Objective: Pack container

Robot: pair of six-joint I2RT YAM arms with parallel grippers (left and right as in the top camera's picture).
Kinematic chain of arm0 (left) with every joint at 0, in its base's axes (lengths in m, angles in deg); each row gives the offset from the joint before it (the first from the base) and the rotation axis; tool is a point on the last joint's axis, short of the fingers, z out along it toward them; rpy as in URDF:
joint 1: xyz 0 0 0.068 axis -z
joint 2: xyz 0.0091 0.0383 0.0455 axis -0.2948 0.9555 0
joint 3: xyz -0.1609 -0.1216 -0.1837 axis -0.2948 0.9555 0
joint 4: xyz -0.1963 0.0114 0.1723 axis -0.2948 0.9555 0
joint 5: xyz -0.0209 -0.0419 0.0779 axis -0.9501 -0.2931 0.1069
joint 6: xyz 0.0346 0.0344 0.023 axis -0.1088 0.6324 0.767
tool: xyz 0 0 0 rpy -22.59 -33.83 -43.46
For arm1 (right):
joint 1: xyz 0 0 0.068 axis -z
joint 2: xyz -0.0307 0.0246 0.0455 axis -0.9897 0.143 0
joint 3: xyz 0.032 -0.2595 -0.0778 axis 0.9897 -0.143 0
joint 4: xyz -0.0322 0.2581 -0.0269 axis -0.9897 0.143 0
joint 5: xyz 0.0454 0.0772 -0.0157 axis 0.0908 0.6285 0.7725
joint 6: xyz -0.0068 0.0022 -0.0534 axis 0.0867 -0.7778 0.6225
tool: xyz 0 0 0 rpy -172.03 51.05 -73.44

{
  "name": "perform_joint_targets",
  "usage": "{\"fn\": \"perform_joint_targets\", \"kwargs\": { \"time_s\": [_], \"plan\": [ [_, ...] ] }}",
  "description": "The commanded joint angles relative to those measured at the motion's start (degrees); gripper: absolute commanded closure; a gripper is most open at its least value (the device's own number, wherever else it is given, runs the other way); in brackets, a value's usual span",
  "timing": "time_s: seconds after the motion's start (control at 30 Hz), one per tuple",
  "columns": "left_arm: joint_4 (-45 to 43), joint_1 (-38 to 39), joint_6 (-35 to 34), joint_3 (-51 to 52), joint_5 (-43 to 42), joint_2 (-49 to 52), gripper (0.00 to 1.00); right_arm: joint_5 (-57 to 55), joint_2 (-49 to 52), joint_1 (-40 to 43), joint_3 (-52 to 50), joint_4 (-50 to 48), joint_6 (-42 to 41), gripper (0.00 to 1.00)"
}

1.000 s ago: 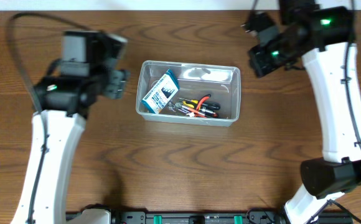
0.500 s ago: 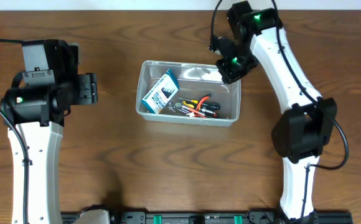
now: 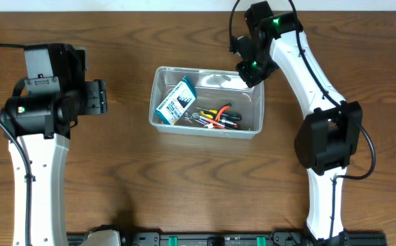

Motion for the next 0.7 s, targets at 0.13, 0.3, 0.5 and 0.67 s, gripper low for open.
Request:
{"fn": "perform_joint_targets", "kwargs": {
  "time_s": [0.13, 0.3, 0.5, 0.67],
  "plan": [
    [0.1, -0.3, -0.3, -0.5, 0.4, -0.3, 0.28, -5.4, 0.6, 0.0, 0.0, -1.3, 0.7, 0.95],
    [0.2, -0.3, -0.3, -0.5, 0.4, -0.3, 0.28, -5.4, 0.7, 0.0, 0.0, -1.4, 0.7, 0.92],
    [0.2, -0.3, -0.3, -0.5, 0.4, -0.3, 0.28, -5.4, 2.3, 0.2, 0.0, -1.4, 0.7, 0.92],
    [0.2, -0.3, -0.3, -0.5, 0.4, -0.3, 0.28, -5.4, 4.0, 0.6, 0.0, -1.5, 0.7, 0.99]
  ]
}}
